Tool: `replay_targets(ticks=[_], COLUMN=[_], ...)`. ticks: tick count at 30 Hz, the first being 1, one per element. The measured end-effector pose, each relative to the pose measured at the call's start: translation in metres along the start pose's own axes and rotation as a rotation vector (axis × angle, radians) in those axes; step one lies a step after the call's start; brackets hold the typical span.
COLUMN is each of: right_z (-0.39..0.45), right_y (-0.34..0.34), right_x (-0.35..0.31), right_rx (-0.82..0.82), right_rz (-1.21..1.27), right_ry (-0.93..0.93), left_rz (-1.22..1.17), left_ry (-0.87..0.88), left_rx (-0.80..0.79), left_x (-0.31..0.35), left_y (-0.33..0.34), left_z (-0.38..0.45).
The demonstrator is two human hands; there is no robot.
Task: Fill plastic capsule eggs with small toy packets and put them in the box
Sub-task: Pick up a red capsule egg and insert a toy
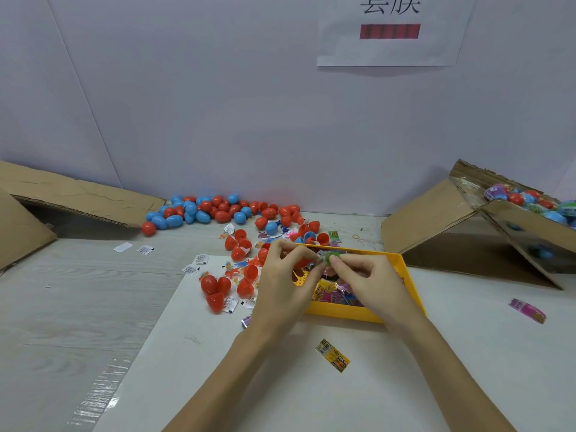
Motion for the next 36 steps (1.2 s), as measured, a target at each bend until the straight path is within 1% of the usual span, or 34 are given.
replay_targets(ticks=[2,4,6,8,10,12,16,22,24,26,28,32,36], right_z=[0.0,-0.001,-0.001,-0.001,-0.002,-0.003,-0.003,-0.002,0.0,0.002,0.003,0.003,0.002], right_y=[0.002,0.003,0.003,0.003,0.005,0.008,0.007,0.007,0.002,-0.004,-0.007,-0.006,-0.003], right_x=[-0.001,-0.002,-0.004,-0.005,-0.005,-0.005,-0.005,-0.004,-0.001,0.003,0.007,0.009,0.008], right_rx=[-0.002,0.04,0.119,0.158,0.17,0.186,0.17,0.144,0.176,0.21,0.229,0.198,0.163], right_rz=[-0.052,-0.189,-0.388,-0.514,-0.6,-0.658,-0.622,-0.663,-0.579,-0.43,-0.305,-0.141,-0.099], right_ry=[-0.019,-0.072,-0.178,-0.285,-0.33,-0.338,-0.319,-0.296,-0.239,-0.135,-0.038,0.076,0.138], left_rz=[0.008,0.057,0.177,0.291,0.316,0.305,0.286,0.25,0.138,-0.014,-0.112,-0.142,-0.169], left_ry=[0.012,0.037,0.103,0.173,0.198,0.205,0.164,0.106,0.036,-0.06,-0.116,-0.133,-0.109], left_rx=[0.002,-0.021,-0.091,-0.172,-0.207,-0.211,-0.218,-0.256,-0.202,-0.142,-0.137,-0.16,-0.197], left_x=[-0.001,-0.002,-0.003,-0.004,-0.004,-0.004,-0.004,-0.005,-0.004,-0.002,0.0,0.003,0.004], left_y=[-0.002,-0.005,-0.007,-0.007,-0.007,-0.007,-0.008,-0.008,-0.008,-0.008,-0.008,-0.006,-0.003], left_z=[0.001,0.002,0.003,0.003,0.003,0.003,0.003,0.002,0.002,0.004,0.006,0.004,0.002])
Point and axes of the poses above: each hand's wrist, its own z-axis towards the middle knuckle, its own y-axis out of the palm, x = y × z, the point moved 2 cm from there along z, towards the middle knuckle, and after that the axes turned 14 degrees about -z, right-handed, at the moved point
